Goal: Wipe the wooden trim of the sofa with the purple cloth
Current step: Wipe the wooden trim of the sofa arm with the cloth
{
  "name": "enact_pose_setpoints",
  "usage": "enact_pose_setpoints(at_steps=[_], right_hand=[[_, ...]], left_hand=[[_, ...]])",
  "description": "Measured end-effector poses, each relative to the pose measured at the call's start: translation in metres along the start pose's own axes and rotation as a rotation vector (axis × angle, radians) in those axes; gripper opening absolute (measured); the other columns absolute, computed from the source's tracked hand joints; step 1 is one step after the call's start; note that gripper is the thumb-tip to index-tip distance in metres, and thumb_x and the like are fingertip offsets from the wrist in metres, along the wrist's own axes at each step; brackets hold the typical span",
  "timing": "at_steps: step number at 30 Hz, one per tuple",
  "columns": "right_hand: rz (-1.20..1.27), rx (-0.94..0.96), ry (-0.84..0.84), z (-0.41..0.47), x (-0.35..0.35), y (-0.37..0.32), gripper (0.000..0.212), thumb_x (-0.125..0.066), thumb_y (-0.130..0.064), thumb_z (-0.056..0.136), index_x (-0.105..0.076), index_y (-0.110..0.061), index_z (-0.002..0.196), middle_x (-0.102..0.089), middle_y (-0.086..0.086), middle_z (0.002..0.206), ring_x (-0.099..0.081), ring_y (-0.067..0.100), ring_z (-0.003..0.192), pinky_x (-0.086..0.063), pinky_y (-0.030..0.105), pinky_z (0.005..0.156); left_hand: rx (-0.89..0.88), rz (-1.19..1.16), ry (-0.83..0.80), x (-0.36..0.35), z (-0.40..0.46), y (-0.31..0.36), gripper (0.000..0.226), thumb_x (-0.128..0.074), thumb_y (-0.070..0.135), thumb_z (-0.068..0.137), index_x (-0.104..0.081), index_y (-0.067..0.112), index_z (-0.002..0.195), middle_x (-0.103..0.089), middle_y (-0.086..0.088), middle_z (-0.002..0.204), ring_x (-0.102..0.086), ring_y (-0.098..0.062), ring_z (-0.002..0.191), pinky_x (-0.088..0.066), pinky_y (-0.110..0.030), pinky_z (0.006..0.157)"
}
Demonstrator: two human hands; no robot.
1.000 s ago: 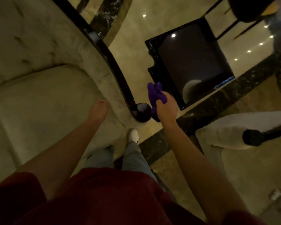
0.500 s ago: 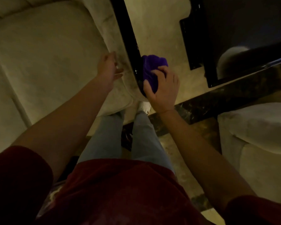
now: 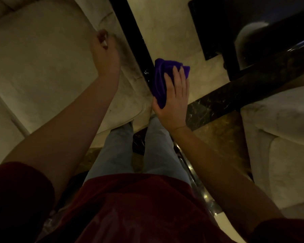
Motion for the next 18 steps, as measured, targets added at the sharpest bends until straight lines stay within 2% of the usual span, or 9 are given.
enact_pose_setpoints(at_steps=[3,6,9,11,14,16,18], right_hand=[[0.054,-0.054,0.053,0.004,-0.009,-0.012,0.069,-0.071,-0.015,0.084,-0.045,0.001,0.146,-0.042,0.031,0.157,-0.028,0.051,0.151,-0.015,0.063,0.128],[0.095,-0.112,0.123,0.013,-0.021,-0.026,0.07,-0.072,-0.01,0.079,-0.048,0.004,0.144,-0.046,0.03,0.153,-0.031,0.05,0.149,-0.012,0.06,0.129],[0.189,-0.228,0.204,0.042,-0.036,-0.044,0.073,-0.076,-0.008,0.075,-0.05,0.008,0.142,-0.048,0.029,0.151,-0.036,0.047,0.147,-0.023,0.063,0.124],[0.184,-0.265,0.262,0.069,-0.044,-0.06,0.076,-0.078,-0.012,0.074,-0.051,0.007,0.142,-0.051,0.027,0.15,-0.041,0.045,0.145,-0.032,0.061,0.119],[0.151,-0.273,0.255,0.09,-0.042,-0.071,0.078,-0.078,-0.017,0.072,-0.052,0.005,0.142,-0.054,0.024,0.148,-0.046,0.043,0.141,-0.037,0.058,0.116],[0.16,-0.253,0.245,0.1,-0.037,-0.079,0.079,-0.079,-0.018,0.071,-0.052,0.004,0.143,-0.054,0.022,0.147,-0.048,0.042,0.14,-0.039,0.058,0.114],[0.134,-0.23,0.234,0.118,-0.037,-0.087,0.08,-0.078,-0.022,0.071,-0.053,0.002,0.143,-0.055,0.021,0.147,-0.05,0.041,0.139,-0.04,0.057,0.113]], left_hand=[[-0.03,0.011,-0.041,-0.002,0.01,0.006,0.028,-0.06,0.017,0.096,-0.06,0.004,0.121,-0.065,-0.011,0.117,-0.063,-0.021,0.104,-0.051,-0.033,0.097],[0.023,0.087,-0.103,0.0,0.025,-0.011,0.021,-0.062,0.024,0.095,-0.059,0.011,0.112,-0.067,-0.012,0.113,-0.067,-0.027,0.1,-0.056,-0.041,0.092],[0.067,0.08,-0.186,0.007,0.05,-0.012,0.02,-0.059,0.028,0.098,-0.057,0.011,0.107,-0.065,-0.011,0.1,-0.066,-0.025,0.084,-0.057,-0.036,0.074],[0.049,0.08,-0.189,0.01,0.074,-0.002,0.019,-0.059,0.033,0.098,-0.054,0.015,0.099,-0.064,-0.008,0.094,-0.065,-0.021,0.082,-0.055,-0.035,0.073],[0.075,0.024,-0.158,0.005,0.088,0.015,0.029,-0.061,0.043,0.095,-0.047,0.018,0.088,-0.061,-0.008,0.091,-0.065,-0.018,0.078,-0.056,-0.033,0.07],[0.128,-0.029,-0.134,0.004,0.09,0.016,0.035,-0.062,0.047,0.094,-0.045,0.017,0.088,-0.06,-0.007,0.088,-0.063,-0.016,0.072,-0.054,-0.027,0.062],[0.163,-0.049,-0.133,0.003,0.089,0.012,0.037,-0.063,0.047,0.094,-0.045,0.015,0.092,-0.059,-0.007,0.088,-0.063,-0.017,0.072,-0.055,-0.03,0.064]])
Point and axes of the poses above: each hand's wrist, its own z-axis towards the middle knuckle, its own x-axis out of the back of the hand, y = z × x, the point moved 6 cm from there along z, towards the middle knuckle
